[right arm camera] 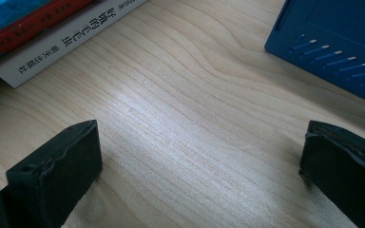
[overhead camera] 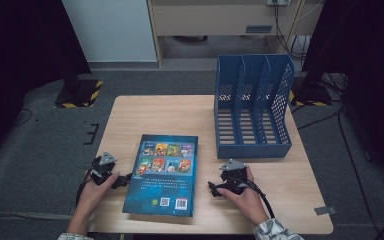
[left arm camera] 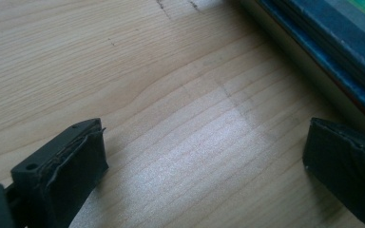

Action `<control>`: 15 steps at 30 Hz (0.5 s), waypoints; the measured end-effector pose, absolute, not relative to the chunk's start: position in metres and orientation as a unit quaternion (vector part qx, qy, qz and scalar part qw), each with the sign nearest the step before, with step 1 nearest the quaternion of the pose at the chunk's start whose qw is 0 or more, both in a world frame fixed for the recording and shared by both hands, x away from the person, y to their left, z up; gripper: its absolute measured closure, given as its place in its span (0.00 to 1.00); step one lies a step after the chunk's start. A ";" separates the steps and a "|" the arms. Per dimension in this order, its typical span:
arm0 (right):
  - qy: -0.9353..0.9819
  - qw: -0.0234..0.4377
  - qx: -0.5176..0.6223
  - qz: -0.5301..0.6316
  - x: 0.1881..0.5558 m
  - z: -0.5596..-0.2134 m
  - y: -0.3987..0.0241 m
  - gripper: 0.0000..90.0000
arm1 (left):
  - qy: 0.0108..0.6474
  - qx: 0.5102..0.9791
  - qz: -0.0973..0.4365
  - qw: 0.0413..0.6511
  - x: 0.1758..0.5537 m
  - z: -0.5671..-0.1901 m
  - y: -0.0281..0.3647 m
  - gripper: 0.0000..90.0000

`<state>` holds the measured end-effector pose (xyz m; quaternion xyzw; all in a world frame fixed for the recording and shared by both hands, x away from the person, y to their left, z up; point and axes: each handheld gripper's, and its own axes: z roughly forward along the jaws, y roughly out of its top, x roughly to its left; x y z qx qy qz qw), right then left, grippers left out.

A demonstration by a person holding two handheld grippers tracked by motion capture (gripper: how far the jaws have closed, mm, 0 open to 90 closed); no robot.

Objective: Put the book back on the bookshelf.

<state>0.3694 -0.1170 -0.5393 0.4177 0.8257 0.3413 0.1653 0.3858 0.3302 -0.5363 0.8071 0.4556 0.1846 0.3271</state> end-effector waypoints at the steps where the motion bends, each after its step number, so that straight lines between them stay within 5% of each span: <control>1: 0.826 0.165 0.418 0.341 0.369 -0.539 -0.117 0.00 | 0.456 0.807 0.185 0.327 0.386 -0.536 0.330 0.00; 15: 0.832 0.147 0.413 0.339 0.368 -0.531 -0.117 0.07 | 0.471 0.790 0.187 0.345 0.381 -0.530 0.342 0.03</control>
